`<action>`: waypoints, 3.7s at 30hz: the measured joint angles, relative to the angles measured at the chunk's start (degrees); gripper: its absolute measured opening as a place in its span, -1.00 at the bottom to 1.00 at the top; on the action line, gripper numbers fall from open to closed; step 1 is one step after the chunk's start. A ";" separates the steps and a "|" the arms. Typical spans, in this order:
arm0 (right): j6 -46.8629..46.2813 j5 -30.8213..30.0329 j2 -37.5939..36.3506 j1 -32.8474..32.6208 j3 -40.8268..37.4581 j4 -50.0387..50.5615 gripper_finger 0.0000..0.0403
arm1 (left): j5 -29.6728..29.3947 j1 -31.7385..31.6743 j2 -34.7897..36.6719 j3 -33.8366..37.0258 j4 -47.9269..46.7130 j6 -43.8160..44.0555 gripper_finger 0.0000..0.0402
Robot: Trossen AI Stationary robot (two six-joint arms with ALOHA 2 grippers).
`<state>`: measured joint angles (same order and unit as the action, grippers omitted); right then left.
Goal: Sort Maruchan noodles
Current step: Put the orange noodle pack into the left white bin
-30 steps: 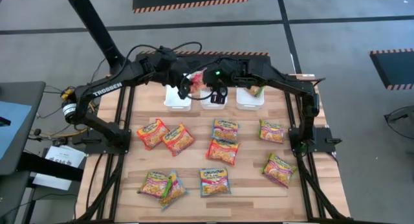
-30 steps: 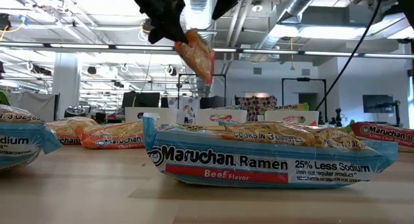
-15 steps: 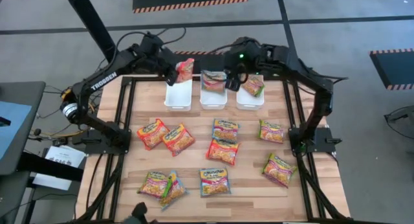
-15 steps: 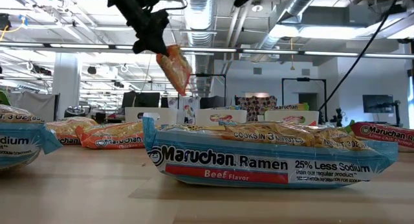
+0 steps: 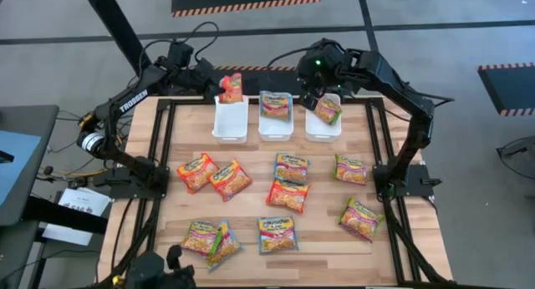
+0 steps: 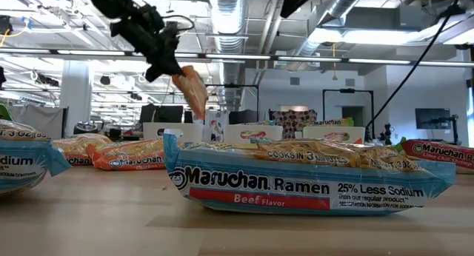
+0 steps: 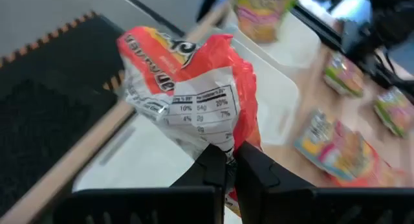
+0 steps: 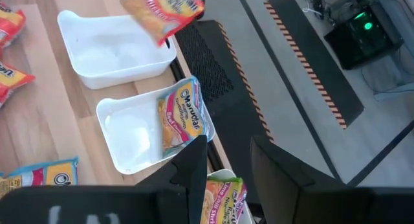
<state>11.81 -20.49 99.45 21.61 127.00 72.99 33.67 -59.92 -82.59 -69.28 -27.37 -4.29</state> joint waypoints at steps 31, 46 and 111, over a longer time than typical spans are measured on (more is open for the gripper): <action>-4.94 -0.55 0.30 0.83 0.00 -1.73 -0.30 | 5.08 -3.82 -10.80 11.17 23.00 -1.06 -1.00; -4.90 -0.57 0.32 0.68 0.00 -1.88 -0.30 | -8.08 -3.82 -11.19 11.09 21.79 -0.70 -0.82; -7.76 -0.55 0.34 1.44 0.00 -6.05 -0.30 | -1.65 -8.24 -14.91 6.32 15.68 11.73 -0.32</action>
<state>4.05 -21.04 99.79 23.05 127.00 66.94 32.02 -68.16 -97.49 -62.96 -11.69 7.43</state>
